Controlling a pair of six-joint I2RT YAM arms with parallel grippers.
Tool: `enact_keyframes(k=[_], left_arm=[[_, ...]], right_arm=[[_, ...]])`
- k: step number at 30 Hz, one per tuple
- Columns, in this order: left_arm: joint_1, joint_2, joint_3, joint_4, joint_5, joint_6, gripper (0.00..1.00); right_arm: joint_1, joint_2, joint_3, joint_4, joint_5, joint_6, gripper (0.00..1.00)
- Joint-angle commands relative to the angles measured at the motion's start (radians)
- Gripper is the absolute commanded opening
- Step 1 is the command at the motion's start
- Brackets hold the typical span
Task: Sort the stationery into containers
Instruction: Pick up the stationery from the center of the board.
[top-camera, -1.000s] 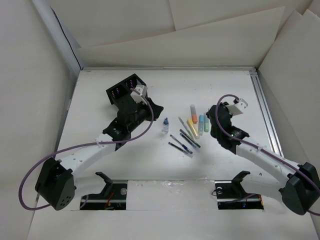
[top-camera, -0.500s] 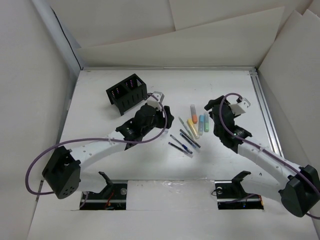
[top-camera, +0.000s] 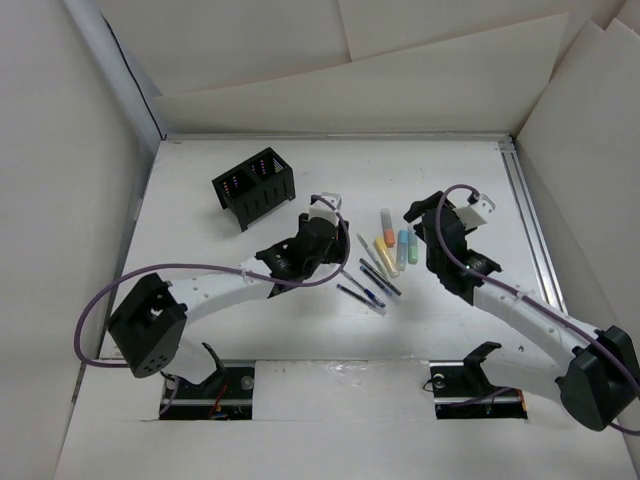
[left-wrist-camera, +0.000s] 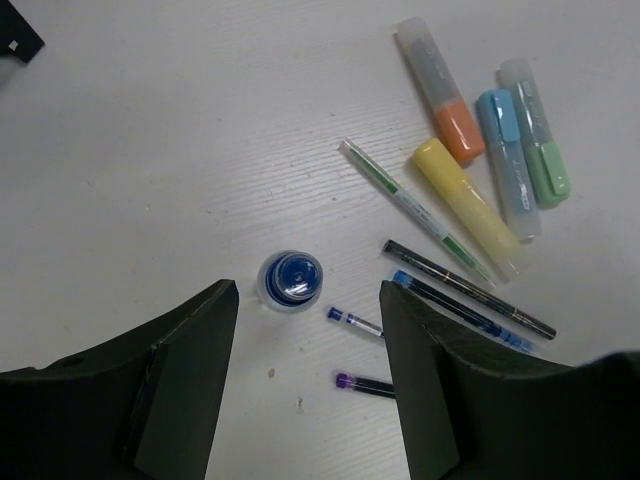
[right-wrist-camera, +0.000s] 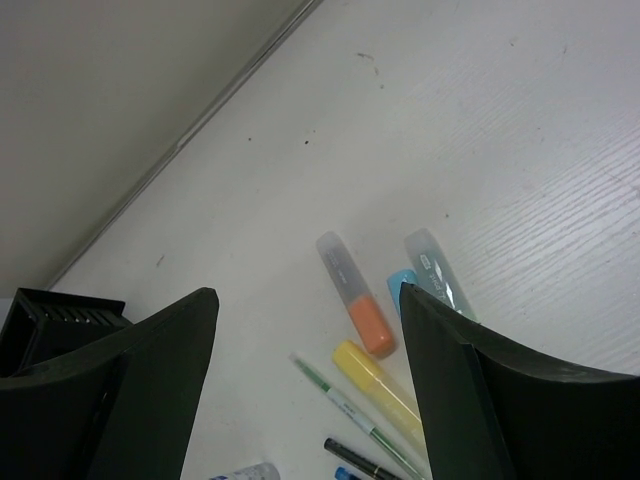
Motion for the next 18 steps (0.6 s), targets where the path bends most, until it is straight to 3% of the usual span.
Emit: enact_keyframes(k=[1, 10, 17, 18], left_arm=[[0.0, 0.006, 0.052, 0.001, -0.058, 0.003, 0.55], [0.0, 0.06, 0.052, 0.024, -0.069, 0.003, 0.44], [0.0, 0.082, 0.071, 0.024, -0.069, 0.003, 0.41], [0.0, 0.091, 0.071, 0.024, -0.069, 0.003, 0.36]], right_arm=[[-0.005, 0.007, 0.046, 0.006, -0.013, -0.003, 0.79], [-0.014, 0.007, 0.046, 0.006, -0.022, -0.012, 0.79], [-0.014, 0.007, 0.046, 0.006, -0.022, -0.012, 0.79], [-0.014, 0.007, 0.046, 0.006, -0.022, -0.012, 0.79]])
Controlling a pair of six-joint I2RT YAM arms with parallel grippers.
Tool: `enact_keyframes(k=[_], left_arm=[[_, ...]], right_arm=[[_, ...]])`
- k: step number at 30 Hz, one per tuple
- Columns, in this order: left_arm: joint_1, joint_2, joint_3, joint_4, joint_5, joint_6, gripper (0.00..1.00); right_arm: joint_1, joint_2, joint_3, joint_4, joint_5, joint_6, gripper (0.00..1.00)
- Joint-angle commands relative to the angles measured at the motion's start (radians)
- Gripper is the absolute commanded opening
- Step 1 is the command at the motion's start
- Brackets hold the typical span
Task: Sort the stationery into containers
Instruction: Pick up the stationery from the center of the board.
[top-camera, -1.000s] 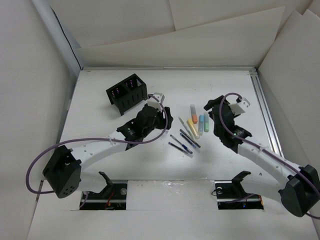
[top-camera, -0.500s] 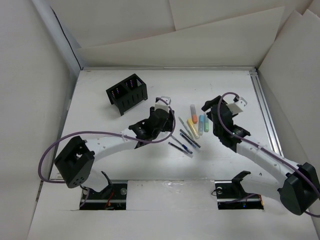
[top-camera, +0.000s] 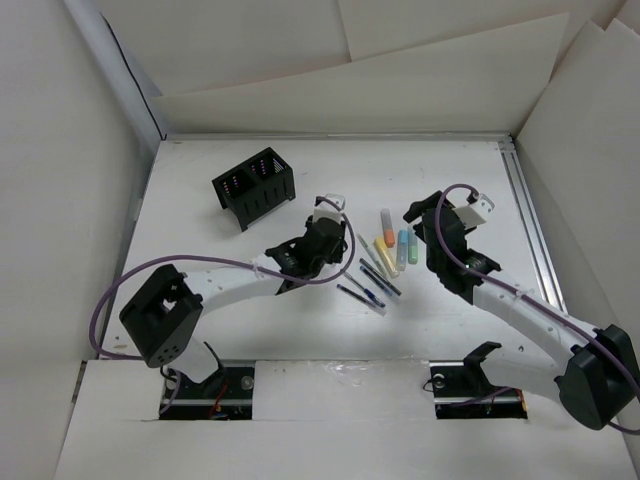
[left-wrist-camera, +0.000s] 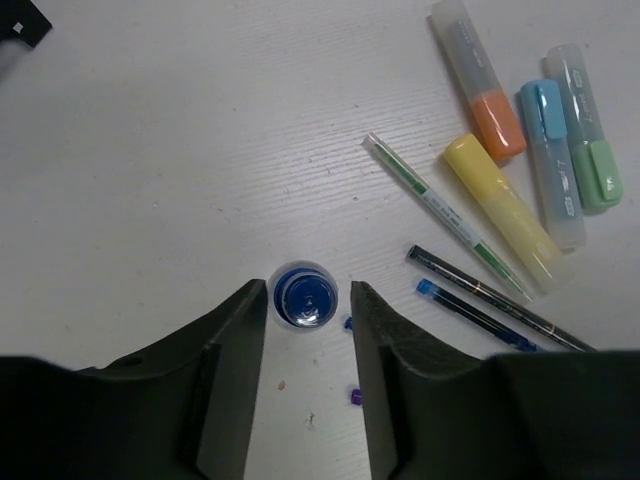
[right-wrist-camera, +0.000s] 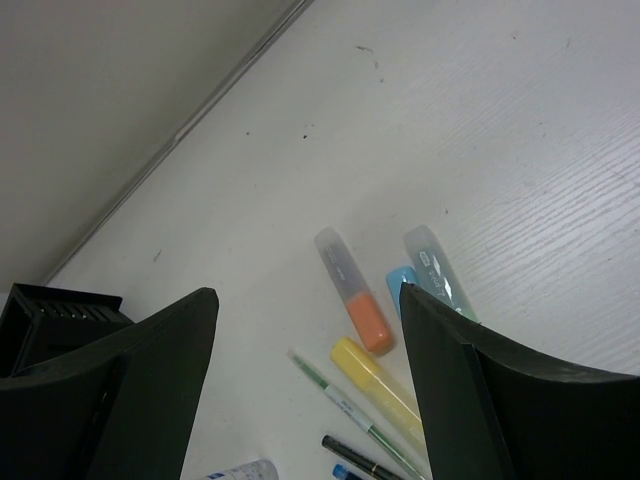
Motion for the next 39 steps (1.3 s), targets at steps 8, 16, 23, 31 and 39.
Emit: enact_keyframes(k=[8, 16, 23, 31, 39], left_arm=[[0.0, 0.014, 0.07, 0.019, -0.028, 0.004, 0.17], [0.0, -0.006, 0.071, 0.019, -0.069, -0.019, 0.04], [0.027, -0.038, 0.178, -0.033, -0.109, -0.05, 0.02], [0.248, -0.105, 0.339, -0.077, -0.132, -0.122, 0.02], [0.443, -0.079, 0.439, -0.091, -0.174, -0.179, 0.04]], right_arm=[[-0.007, -0.002, 0.046, 0.006, -0.001, -0.011, 0.79], [-0.007, -0.012, 0.046, 0.006, -0.01, -0.011, 0.79], [-0.007, -0.022, 0.046, 0.006, -0.021, -0.011, 0.79], [-0.007, -0.053, 0.046, 0.006, -0.071, -0.011, 0.79], [0.002, -0.062, 0.046, 0.006, -0.116, -0.011, 0.79]])
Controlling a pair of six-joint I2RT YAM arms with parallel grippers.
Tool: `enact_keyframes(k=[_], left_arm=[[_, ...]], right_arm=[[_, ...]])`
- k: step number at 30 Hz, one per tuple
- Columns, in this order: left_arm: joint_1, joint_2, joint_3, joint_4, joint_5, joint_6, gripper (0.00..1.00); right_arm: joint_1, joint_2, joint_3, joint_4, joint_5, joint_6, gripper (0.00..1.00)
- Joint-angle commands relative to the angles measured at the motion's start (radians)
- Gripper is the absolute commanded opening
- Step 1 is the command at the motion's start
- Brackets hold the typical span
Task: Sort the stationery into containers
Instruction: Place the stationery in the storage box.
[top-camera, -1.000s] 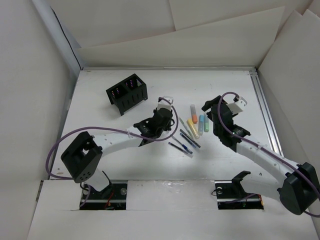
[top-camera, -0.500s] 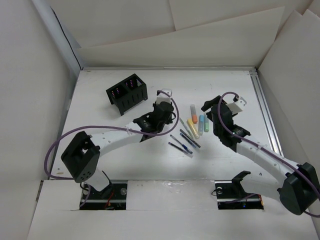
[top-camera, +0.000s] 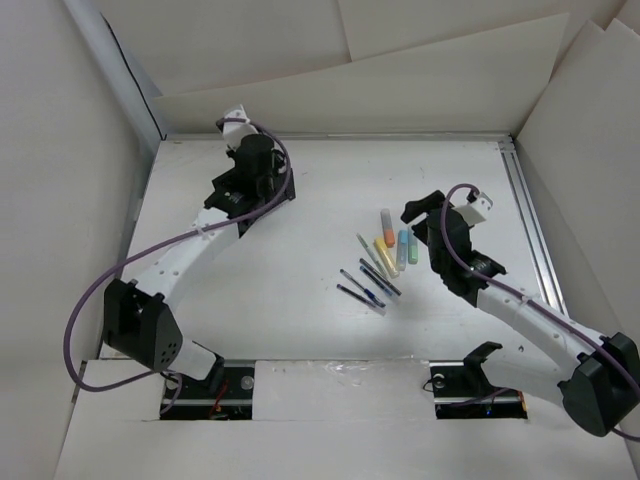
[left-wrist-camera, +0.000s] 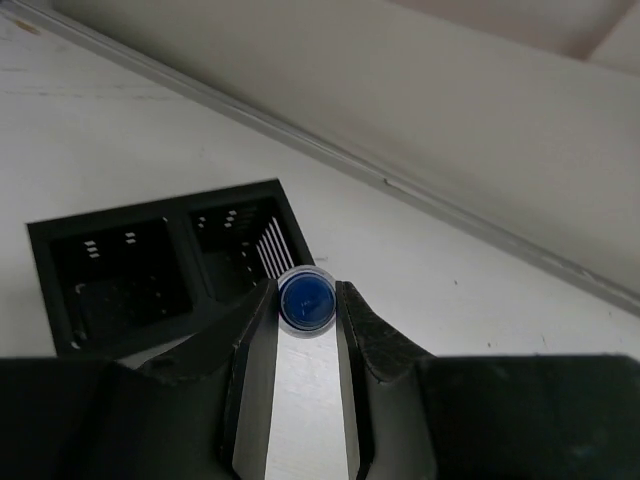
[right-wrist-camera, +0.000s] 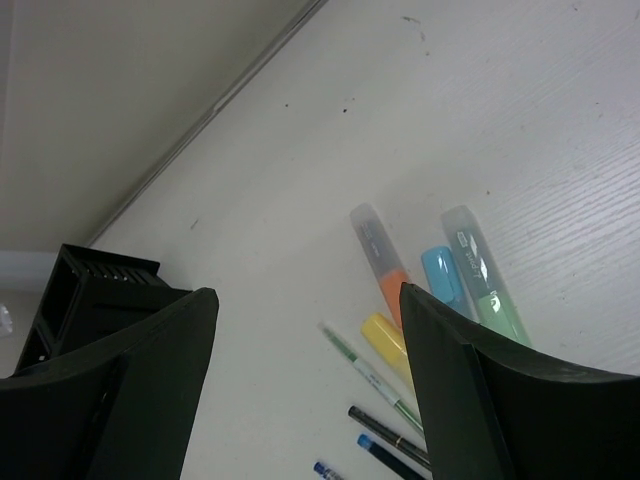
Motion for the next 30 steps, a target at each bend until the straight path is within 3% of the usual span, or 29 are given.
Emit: enact_keyframes(k=[1, 8, 30], left_arm=[[0.067, -0.002, 0.091, -0.033, -0.03, -0.033, 0.04], [0.251, 0.029, 0.127, -0.085, 0.05, -0.052, 0.02], [0.242, 0.119, 0.036, -0.161, -0.055, -0.05, 0.02]], right_arm=[[0.002, -0.021, 0.045, 0.007, -0.025, -0.011, 0.79], [0.012, -0.021, 0.055, 0.007, -0.055, -0.011, 0.79], [0.021, 0.016, 0.065, 0.007, -0.057, -0.021, 0.79]])
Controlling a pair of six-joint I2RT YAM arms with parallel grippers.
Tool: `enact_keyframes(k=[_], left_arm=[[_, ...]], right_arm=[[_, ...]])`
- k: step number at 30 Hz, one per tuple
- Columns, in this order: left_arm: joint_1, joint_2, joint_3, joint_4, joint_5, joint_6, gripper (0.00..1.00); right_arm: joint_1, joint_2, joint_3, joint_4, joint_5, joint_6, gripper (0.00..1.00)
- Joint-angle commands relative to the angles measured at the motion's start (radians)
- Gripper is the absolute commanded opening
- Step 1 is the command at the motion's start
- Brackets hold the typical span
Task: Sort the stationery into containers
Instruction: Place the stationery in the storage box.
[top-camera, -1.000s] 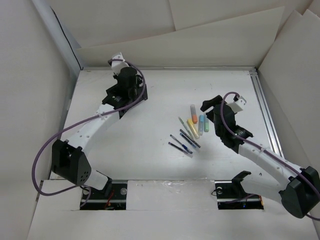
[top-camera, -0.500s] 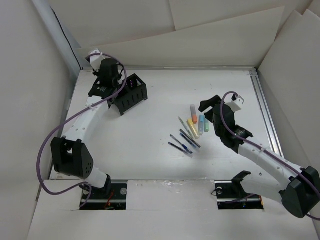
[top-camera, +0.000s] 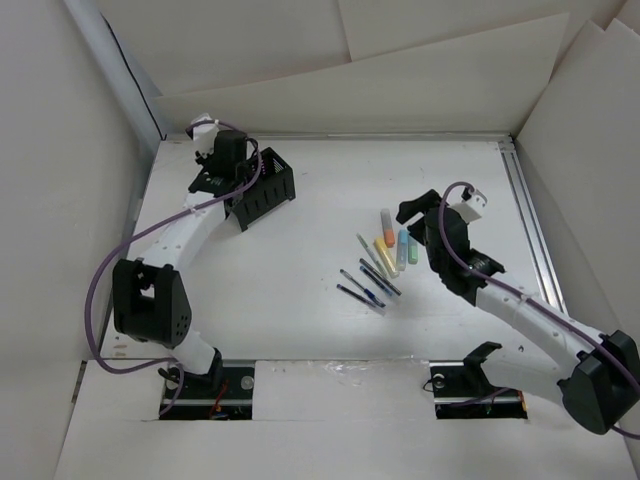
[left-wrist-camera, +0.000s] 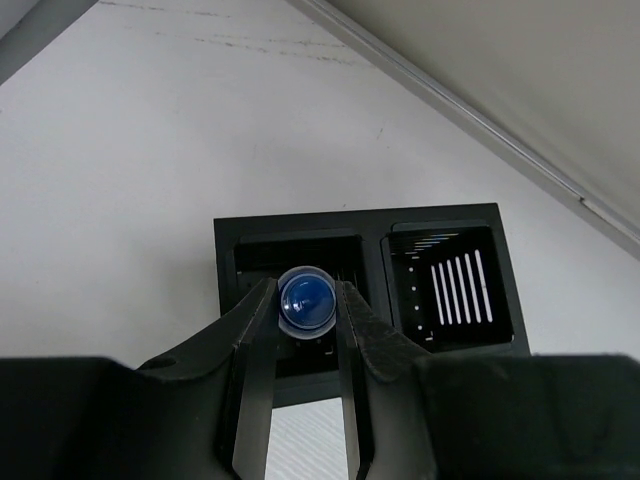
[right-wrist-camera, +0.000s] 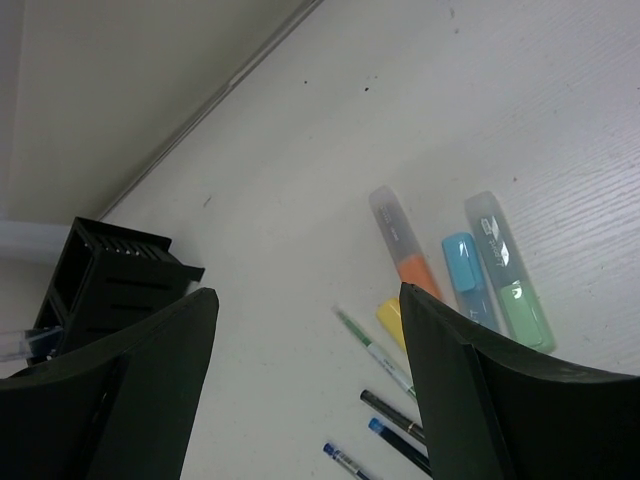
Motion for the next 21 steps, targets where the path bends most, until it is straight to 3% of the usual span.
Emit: enact_keyframes(k=[1, 3, 4, 6, 7, 8, 10, 11, 13, 14, 18, 20, 21], left_arm=[[-0.014, -0.001, -0.015, 0.016, -0.037, -0.013, 0.05], [-0.014, 0.008, -0.016, 0.016, -0.037, -0.022, 0.11], [-0.014, 0.017, -0.025, 0.016, -0.037, -0.032, 0.19], [-0.014, 0.017, -0.038, 0.027, -0.026, -0.042, 0.23], [-0.014, 0.017, -0.049, 0.027, -0.026, -0.051, 0.25], [-0.014, 0.017, -0.049, 0.027, -0.017, -0.051, 0.28], [-0.014, 0.007, -0.049, 0.036, -0.007, -0.06, 0.42], [-0.014, -0.006, -0.058, 0.036, -0.007, -0.06, 0.47], [-0.023, -0.026, -0.058, 0.057, -0.007, -0.06, 0.57], [-0.023, -0.05, -0.068, 0.057, 0.002, -0.06, 0.57], [-0.036, -0.145, -0.093, 0.096, 0.035, -0.069, 0.56], [-0.046, -0.203, -0.138, 0.17, 0.095, -0.069, 0.51], [-0.046, -0.258, -0.188, 0.195, 0.126, -0.069, 0.42]], right_arm=[[0.006, 0.007, 0.051, 0.009, -0.002, -0.013, 0.79], [0.006, 0.007, 0.051, 0.0, -0.002, -0.013, 0.79], [0.006, 0.007, 0.051, 0.0, -0.002, -0.013, 0.76], [0.006, 0.007, 0.051, 0.0, -0.002, -0.013, 0.7], [0.006, 0.007, 0.051, -0.009, -0.013, -0.013, 0.54], [0.006, 0.007, 0.051, -0.009, -0.013, -0.013, 0.46], [0.015, 0.016, 0.051, -0.009, -0.027, -0.013, 0.29], [0.015, 0.016, 0.051, -0.023, -0.042, -0.013, 0.16], [0.024, 0.025, 0.042, -0.043, -0.057, 0.013, 0.05], [0.036, 0.036, 0.042, -0.043, -0.07, 0.013, 0.0], [0.09, 0.071, 0.02, -0.102, -0.081, 0.037, 0.0], [0.121, 0.09, 0.02, -0.153, -0.065, 0.037, 0.0], [0.121, 0.104, 0.02, -0.193, -0.055, 0.049, 0.0]])
